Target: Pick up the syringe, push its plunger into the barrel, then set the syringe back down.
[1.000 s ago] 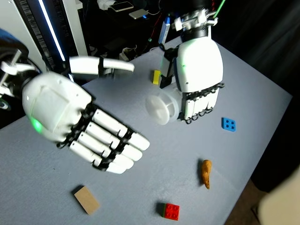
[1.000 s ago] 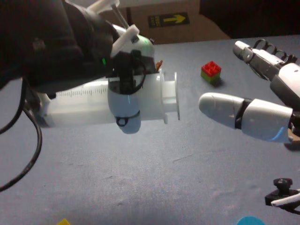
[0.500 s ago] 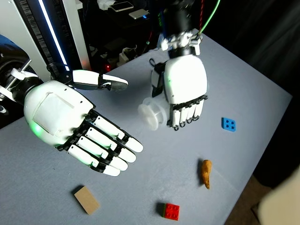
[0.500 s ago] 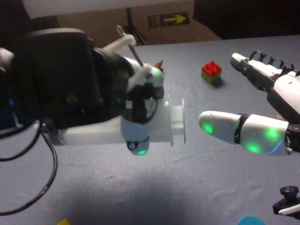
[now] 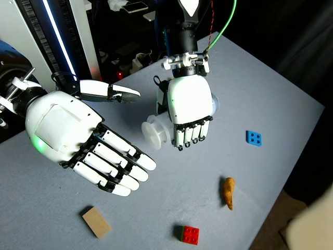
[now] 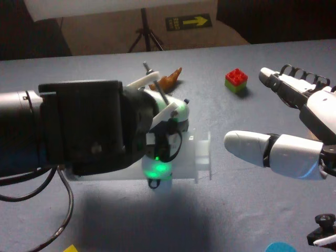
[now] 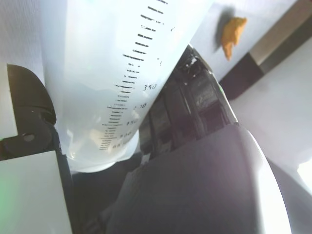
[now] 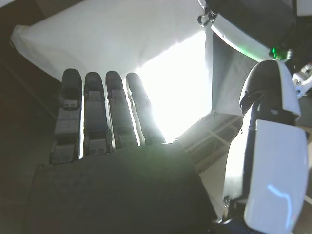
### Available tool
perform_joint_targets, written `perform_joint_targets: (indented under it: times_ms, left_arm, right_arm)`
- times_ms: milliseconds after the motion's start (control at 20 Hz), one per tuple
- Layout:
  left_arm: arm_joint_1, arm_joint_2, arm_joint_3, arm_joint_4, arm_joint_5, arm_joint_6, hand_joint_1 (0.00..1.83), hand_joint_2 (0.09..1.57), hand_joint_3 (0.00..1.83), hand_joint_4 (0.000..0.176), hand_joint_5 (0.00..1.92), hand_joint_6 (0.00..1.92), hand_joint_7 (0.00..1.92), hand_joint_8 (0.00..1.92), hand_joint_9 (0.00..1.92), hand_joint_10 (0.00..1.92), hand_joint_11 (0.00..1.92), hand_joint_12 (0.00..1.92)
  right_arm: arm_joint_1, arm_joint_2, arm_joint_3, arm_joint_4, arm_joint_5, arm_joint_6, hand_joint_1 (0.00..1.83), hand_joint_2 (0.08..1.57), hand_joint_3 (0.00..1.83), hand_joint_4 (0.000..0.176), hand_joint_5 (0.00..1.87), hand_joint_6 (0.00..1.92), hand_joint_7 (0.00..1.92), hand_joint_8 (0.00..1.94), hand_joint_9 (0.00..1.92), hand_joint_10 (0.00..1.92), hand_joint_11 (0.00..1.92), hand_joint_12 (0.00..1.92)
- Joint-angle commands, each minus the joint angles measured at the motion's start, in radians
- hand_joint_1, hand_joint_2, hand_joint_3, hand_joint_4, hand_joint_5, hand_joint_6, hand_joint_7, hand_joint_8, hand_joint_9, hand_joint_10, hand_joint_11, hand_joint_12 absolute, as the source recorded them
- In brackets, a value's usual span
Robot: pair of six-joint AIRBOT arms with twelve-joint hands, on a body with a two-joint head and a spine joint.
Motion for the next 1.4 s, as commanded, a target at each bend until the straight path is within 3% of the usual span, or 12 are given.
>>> perform_joint_targets:
  times_ms: [0,400,1200,1250,1300,1350]
  left_arm:
    - [0.0,-0.004,0.005,0.073,-0.026,0.004,1.37,1.15,0.0,0.0,0.91,1.02,0.85,1.15,0.82,1.38,0.69,1.37]
    - [0.085,-0.023,0.061,0.143,-0.083,-0.053,1.37,1.14,0.0,0.0,0.92,1.03,0.89,1.09,0.83,1.35,0.68,1.35]
    - [0.06,-0.061,0.099,0.142,-0.092,-0.053,1.37,1.15,0.0,0.0,0.88,1.06,0.89,1.1,0.83,1.37,0.67,1.37]
    - [0.06,-0.062,0.099,0.142,-0.092,-0.053,0.72,1.15,0.0,0.0,0.4,0.44,0.35,0.38,0.31,0.56,0.13,1.07]
    - [0.061,-0.063,0.098,0.142,-0.092,-0.053,0.5,1.12,0.0,0.0,0.34,0.16,0.23,0.11,0.22,0.2,0.03,0.79]
    - [0.062,-0.063,0.098,0.142,-0.092,-0.053,0.44,1.1,0.0,0.0,0.31,0.05,0.19,0.03,0.21,0.07,0.0,0.68]
  right_arm:
    - [0.003,0.003,0.001,-0.074,0.091,0.007,0.33,0.85,0.0,0.0,0.11,0.0,0.1,0.0,0.09,0.0,0.0,0.39]
    - [-0.012,0.0,0.001,-0.102,0.097,0.018,0.34,0.84,0.0,0.0,0.1,0.0,0.09,0.0,0.09,0.0,0.0,0.41]
    - [-0.021,0.0,0.001,-0.127,0.062,0.041,0.34,0.84,0.0,0.0,0.1,0.0,0.09,0.0,0.09,0.0,0.0,0.42]
    - [-0.021,-0.001,0.001,-0.128,0.061,0.041,0.33,0.84,0.0,0.0,0.11,0.0,0.1,0.0,0.1,0.0,0.0,0.44]
    - [-0.022,-0.001,0.001,-0.128,0.059,0.041,0.32,0.85,0.0,0.0,0.12,0.0,0.11,0.01,0.11,0.01,0.0,0.45]
    - [-0.022,-0.001,0.001,-0.129,0.059,0.042,0.32,0.85,0.0,0.0,0.13,0.01,0.13,0.01,0.11,0.01,0.0,0.47]
